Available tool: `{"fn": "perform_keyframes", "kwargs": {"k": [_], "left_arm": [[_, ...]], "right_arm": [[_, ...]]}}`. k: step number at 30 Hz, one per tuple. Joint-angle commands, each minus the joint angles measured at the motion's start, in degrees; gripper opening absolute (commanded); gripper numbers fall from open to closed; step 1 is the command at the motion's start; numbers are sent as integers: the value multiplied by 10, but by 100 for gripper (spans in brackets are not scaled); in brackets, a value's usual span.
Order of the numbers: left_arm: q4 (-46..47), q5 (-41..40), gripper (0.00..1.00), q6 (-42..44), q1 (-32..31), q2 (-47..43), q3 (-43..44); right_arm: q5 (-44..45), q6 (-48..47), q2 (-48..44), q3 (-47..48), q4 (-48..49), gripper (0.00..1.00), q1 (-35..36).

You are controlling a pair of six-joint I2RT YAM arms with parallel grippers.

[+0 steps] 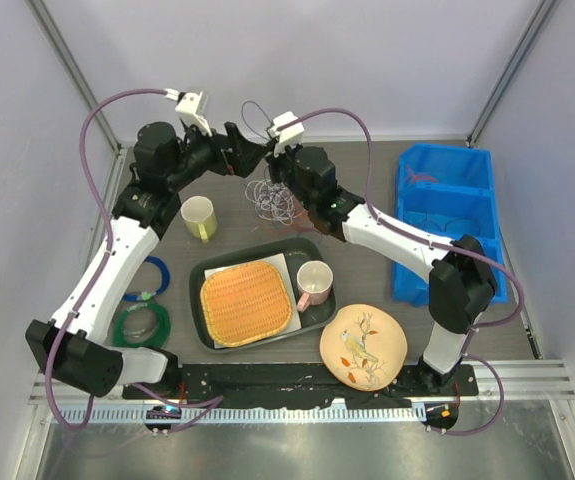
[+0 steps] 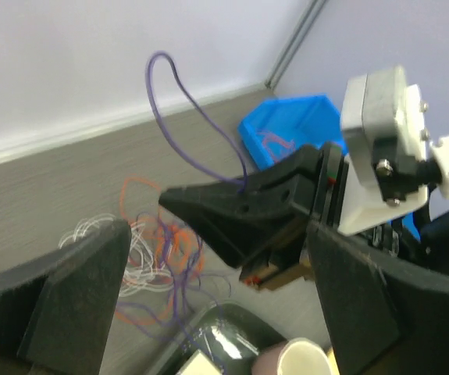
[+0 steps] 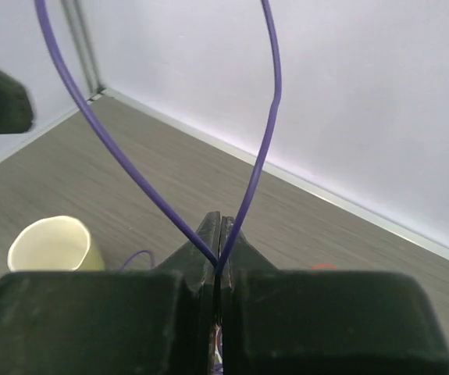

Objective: Untangle the cables

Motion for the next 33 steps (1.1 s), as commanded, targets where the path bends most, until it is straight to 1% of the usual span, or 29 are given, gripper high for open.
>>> {"fn": "perform_keyframes", "kwargs": {"k": [1, 3, 4, 6, 7, 10, 11, 13, 14, 15, 16, 19, 20, 21, 22, 23, 24, 25, 27, 28, 31, 33], "left_arm": [[69, 19, 100, 18, -8, -36, -78], [95, 14, 100, 16, -9, -41, -107], [106, 10, 100, 14, -9, -40, -135], [145, 23, 100, 8, -9, -31, -158], [156, 42, 100, 0, -9, -26, -173], [186, 100, 100, -9, -9, 7, -184], [214, 141, 100, -21, -9, 12, -187], [267, 158, 100, -42, -10, 22, -209], [309, 152, 100, -57, -13, 25, -214], [317, 145, 100, -59, -14, 31, -214], [317, 137, 100, -62, -16, 43, -205], [320, 129, 100, -78, -22, 83, -175], [351, 125, 100, -84, -30, 94, -171], [372, 104, 100, -100, -38, 107, -170], [395, 92, 100, -104, -45, 136, -171], [454, 84, 100, -109, -64, 149, -174], [481, 75, 100, -122, -72, 166, -175], [531, 74, 100, -130, -79, 178, -174], [575, 62, 100, -147, -91, 215, -168], [612, 39, 100, -166, -93, 225, -165], [665, -31, 100, -194, -96, 260, -158], [679, -40, 100, -204, -95, 282, -137]], "right_arm": [[120, 34, -28, 112, -35, 1, -9], [138, 50, -25, 166, -70, 1, -9], [150, 56, -25, 182, -100, 1, -9], [160, 74, -26, 219, -128, 1, -9], [167, 80, -25, 233, -155, 1, -9], [199, 76, -22, 284, -180, 1, -9], [210, 71, -19, 295, -182, 1, -9], [215, 70, -12, 328, -197, 1, -9], [208, 73, -11, 334, -204, 1, -9], [189, 78, -10, 345, -209, 1, -9], [178, 84, -9, 349, -236, 1, -10], [161, 106, -11, 353, -255, 1, -9], [160, 114, -12, 351, -254, 1, -9], [162, 117, -12, 349, -253, 1, -9], [166, 120, -11, 347, -243, 1, -9], [165, 123, -7, 347, -239, 1, -9], [167, 128, -4, 352, -238, 1, -9], [167, 132, 1, 356, -240, 1, -9], [165, 143, 6, 365, -244, 1, -9], [164, 146, 6, 365, -242, 1, -9], [159, 160, 2, 363, -238, 1, -9], [152, 166, 0, 361, -238, 1, -9]]}}
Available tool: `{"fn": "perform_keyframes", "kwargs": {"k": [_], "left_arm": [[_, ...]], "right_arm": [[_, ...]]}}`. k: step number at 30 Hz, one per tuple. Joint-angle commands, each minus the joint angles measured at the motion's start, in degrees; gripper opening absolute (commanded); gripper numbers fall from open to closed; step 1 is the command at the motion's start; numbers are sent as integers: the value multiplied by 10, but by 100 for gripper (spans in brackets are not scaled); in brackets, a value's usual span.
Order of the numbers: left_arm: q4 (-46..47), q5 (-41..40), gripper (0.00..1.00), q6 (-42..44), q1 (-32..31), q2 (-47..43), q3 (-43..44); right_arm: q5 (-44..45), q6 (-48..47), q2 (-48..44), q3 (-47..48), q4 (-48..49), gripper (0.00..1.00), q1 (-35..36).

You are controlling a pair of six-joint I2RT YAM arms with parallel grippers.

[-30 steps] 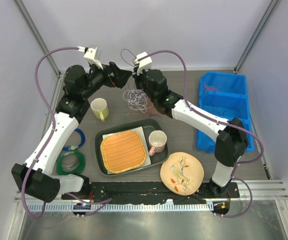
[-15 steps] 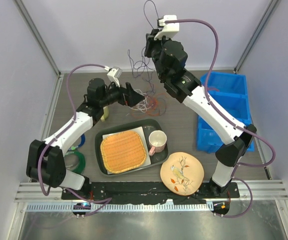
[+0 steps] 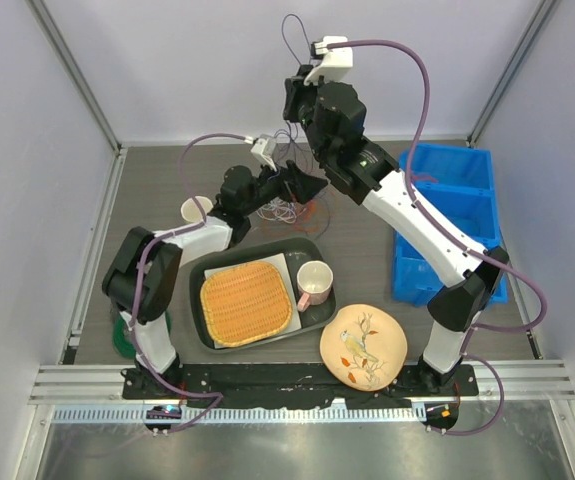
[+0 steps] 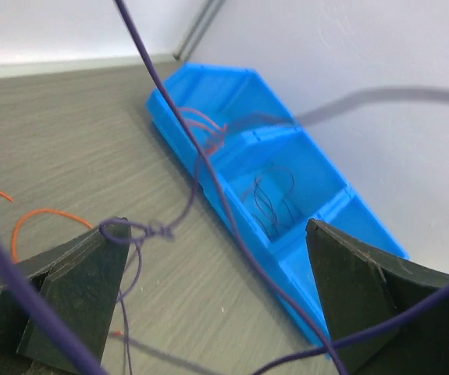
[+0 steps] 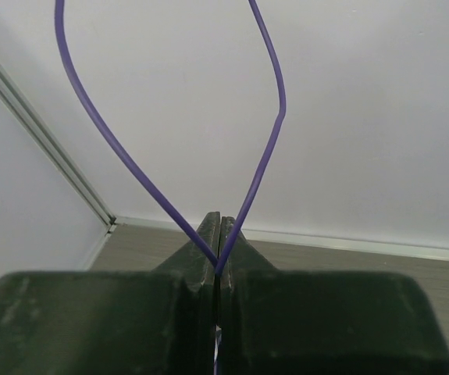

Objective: Untangle the cables

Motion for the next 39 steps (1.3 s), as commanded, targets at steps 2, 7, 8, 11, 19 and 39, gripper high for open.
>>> {"fn": "perform_keyframes", "kwargs": {"k": [2, 7, 8, 11, 19, 39], "left_arm": [[142, -90, 100, -45, 3, 29, 60], [134, -108, 99, -25, -5, 58, 93], [132, -110, 95, -22, -5, 60, 95], [107, -114, 43, -8, -5, 53, 93], [72, -185, 0, 50, -3, -39, -57], [-221, -324, 0, 96, 61, -110, -46]], "right_arm": [[-19, 36, -10, 20, 23, 1, 1], [-41, 48, -15, 25, 17, 1, 1], [-42, 47, -17, 26, 17, 1, 1], [-38, 33, -22, 26, 16, 1, 0], [54, -2, -15, 20, 13, 1, -75], [67, 13, -237, -236, -12, 1, -474]]}}
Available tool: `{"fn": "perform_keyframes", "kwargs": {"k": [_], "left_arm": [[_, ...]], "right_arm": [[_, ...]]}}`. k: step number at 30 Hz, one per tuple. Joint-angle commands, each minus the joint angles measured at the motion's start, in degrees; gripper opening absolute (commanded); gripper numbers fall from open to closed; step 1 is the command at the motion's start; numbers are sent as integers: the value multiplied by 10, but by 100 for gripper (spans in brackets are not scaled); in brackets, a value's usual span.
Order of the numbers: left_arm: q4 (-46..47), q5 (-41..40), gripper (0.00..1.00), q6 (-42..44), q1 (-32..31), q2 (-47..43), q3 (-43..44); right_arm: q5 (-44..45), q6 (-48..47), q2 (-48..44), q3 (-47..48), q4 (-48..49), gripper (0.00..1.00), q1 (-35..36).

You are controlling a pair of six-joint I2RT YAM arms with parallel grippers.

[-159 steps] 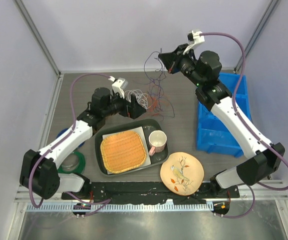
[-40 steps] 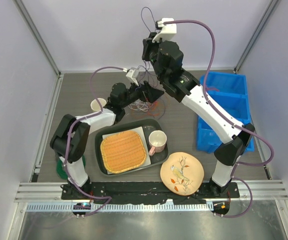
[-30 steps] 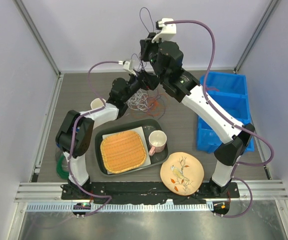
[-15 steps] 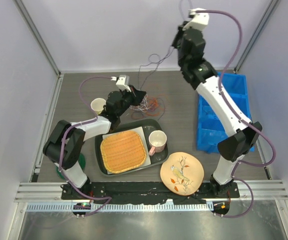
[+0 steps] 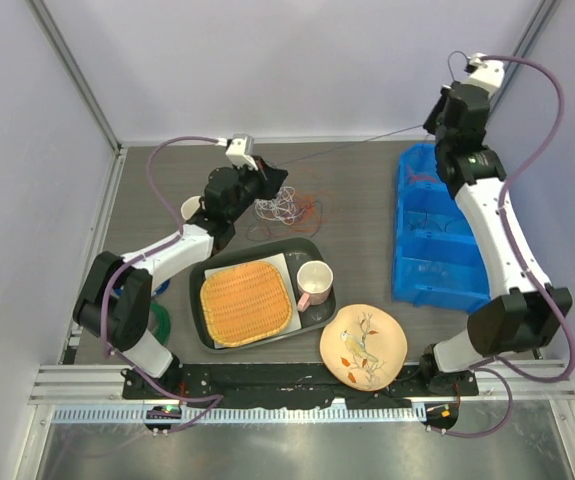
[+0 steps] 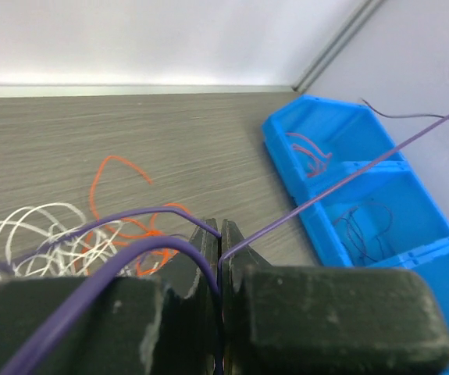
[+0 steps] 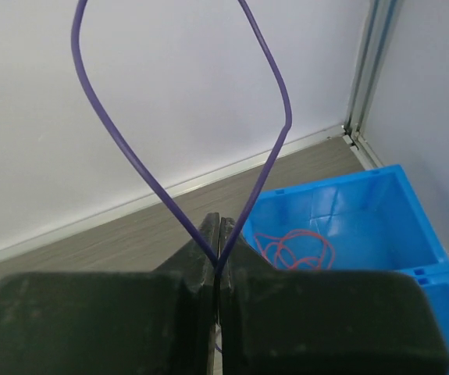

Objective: Untangle the cables

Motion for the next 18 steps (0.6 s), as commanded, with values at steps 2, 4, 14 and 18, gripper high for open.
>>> {"fn": "perform_keyframes", "kwargs": {"k": [2, 4, 14, 18], "left_arm": [[-133, -123, 0, 33, 40, 3, 26], [-133, -119, 0, 38, 43, -1, 20], [-144, 147, 98, 112, 44, -17, 13], [-178, 99, 100, 117, 44, -20, 24]], "right_arm": [[102, -36, -113, -25, 76, 1, -141], [84, -33, -119, -22, 66, 1, -190], [-124, -2, -117, -19, 81, 1, -239], [-167, 9, -110, 4, 91, 1, -239]]}}
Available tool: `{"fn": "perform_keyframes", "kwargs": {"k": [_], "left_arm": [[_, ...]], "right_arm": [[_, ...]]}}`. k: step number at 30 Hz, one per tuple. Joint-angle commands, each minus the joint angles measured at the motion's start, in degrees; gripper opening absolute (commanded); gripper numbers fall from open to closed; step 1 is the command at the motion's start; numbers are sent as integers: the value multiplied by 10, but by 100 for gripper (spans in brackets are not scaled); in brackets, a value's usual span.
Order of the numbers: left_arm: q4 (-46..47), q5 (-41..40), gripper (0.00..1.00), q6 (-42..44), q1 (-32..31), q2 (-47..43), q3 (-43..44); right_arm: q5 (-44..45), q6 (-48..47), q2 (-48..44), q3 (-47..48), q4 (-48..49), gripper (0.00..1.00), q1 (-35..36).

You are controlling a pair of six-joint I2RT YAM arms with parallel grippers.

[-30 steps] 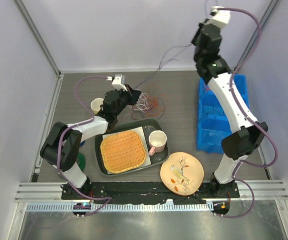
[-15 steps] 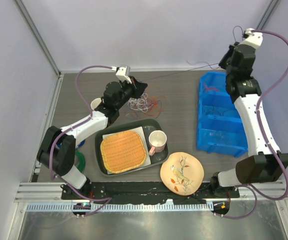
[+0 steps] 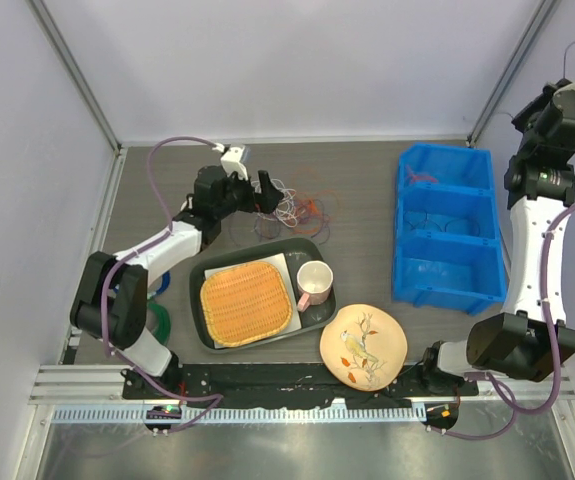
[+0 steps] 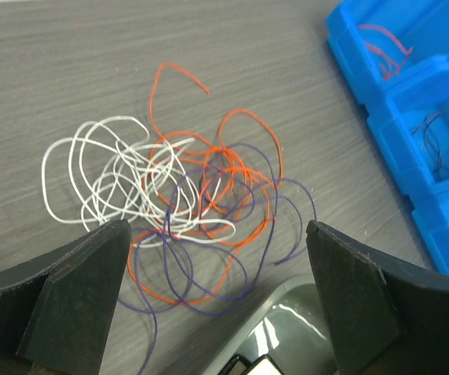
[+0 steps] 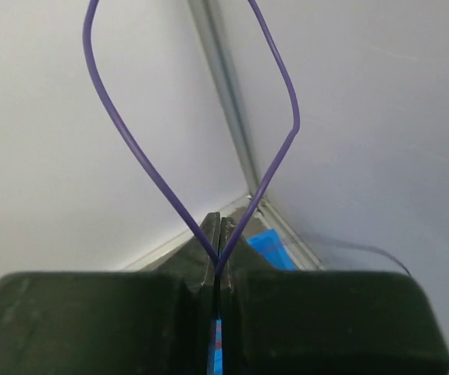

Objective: Untangle the cables

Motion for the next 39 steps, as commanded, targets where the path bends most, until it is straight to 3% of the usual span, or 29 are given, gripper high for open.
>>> {"fn": "perform_keyframes", "kwargs": {"k": [1, 11, 20, 26, 39], "left_arm": [[-40, -7, 100, 25, -10, -18, 22], [-127, -28, 100, -17, -10, -66, 49], [-160, -15, 100, -47, -11, -152, 4], [-180, -29, 100, -67, -11, -181, -28], [-199, -39, 100, -79, -11, -212, -69]], "right_arm": [[-60, 3, -15, 43, 54, 1, 8], [-63, 5, -30, 60, 31, 1, 8], [-66, 18, -69, -96, 114, 1, 8], [-16, 53, -76, -124, 105, 1, 8], [22, 119, -168, -294, 137, 1, 8]]}}
